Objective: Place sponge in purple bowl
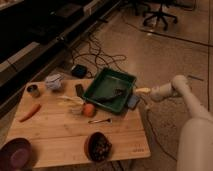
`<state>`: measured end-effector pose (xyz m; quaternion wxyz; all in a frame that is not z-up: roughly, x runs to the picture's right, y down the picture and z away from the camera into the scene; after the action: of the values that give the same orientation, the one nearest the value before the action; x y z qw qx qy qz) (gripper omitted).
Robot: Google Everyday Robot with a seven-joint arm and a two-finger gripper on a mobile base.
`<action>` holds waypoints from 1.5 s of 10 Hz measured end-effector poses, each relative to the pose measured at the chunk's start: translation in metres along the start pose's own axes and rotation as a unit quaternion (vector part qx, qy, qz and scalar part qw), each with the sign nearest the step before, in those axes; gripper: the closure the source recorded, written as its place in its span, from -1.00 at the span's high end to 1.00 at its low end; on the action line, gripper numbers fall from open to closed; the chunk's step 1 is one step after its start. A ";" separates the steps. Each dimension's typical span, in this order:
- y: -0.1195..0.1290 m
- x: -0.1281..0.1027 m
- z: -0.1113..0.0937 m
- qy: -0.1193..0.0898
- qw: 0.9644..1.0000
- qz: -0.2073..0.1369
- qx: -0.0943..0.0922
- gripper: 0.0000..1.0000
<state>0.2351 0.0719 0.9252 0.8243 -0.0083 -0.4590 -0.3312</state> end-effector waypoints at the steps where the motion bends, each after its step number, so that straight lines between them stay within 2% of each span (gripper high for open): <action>1: -0.001 0.000 0.001 0.000 1.000 -0.001 0.000 0.60; 4: 0.001 0.001 -0.001 0.002 1.000 0.001 0.002 0.60; 7: 0.005 -0.001 -0.008 -0.005 1.000 0.002 0.016 0.60; 9: 0.003 -0.003 -0.006 -0.009 1.000 0.001 0.020 0.60; 15: 0.018 0.003 0.004 -0.008 1.000 0.016 0.004 0.60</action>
<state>0.2433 0.0856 0.9349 0.8259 -0.0144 -0.4666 -0.3162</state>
